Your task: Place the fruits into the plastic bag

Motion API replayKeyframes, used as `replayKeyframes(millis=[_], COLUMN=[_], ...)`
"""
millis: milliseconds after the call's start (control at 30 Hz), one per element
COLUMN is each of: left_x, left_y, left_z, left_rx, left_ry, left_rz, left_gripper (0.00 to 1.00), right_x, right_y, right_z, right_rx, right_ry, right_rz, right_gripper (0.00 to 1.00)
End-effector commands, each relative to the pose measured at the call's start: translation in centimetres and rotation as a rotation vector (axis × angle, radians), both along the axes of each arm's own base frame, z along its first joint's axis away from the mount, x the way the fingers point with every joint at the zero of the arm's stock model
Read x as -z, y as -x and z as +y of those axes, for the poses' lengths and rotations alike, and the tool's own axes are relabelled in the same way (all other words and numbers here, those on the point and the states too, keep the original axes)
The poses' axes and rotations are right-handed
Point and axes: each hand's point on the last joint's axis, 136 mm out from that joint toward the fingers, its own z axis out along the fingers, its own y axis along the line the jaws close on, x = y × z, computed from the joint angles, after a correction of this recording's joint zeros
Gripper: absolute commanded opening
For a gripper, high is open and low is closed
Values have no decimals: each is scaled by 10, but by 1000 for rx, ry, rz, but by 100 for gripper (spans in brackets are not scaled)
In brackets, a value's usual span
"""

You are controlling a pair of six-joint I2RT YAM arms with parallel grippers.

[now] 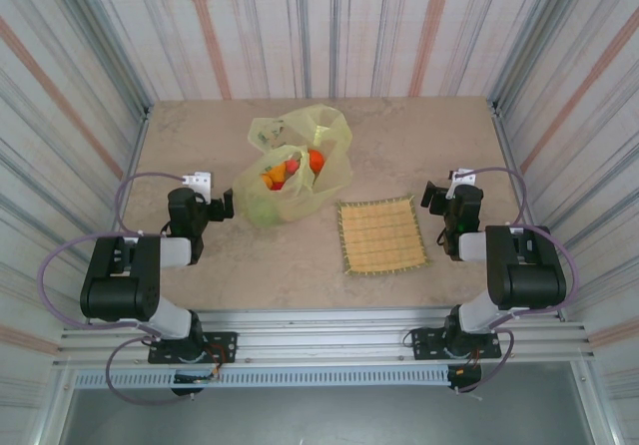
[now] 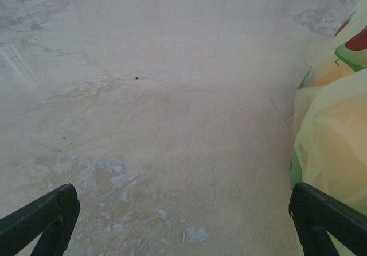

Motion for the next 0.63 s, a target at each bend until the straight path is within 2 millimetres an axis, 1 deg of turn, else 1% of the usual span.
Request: replayKeyframes(millis=[0,600], left_x=[-7,-6], left_y=[-5,-5], left_z=[-2,-2], left_rx=[18,19], left_ry=[-18,-20], left_rz=[-29,-24], left_gripper=[99,99], right_x=[-1,-2], right_y=[-1,-1], right_z=[1,1], right_rx=[-6,-6], right_ry=[-4,-4], right_rz=[-8,-9], right_gripper=[99,99])
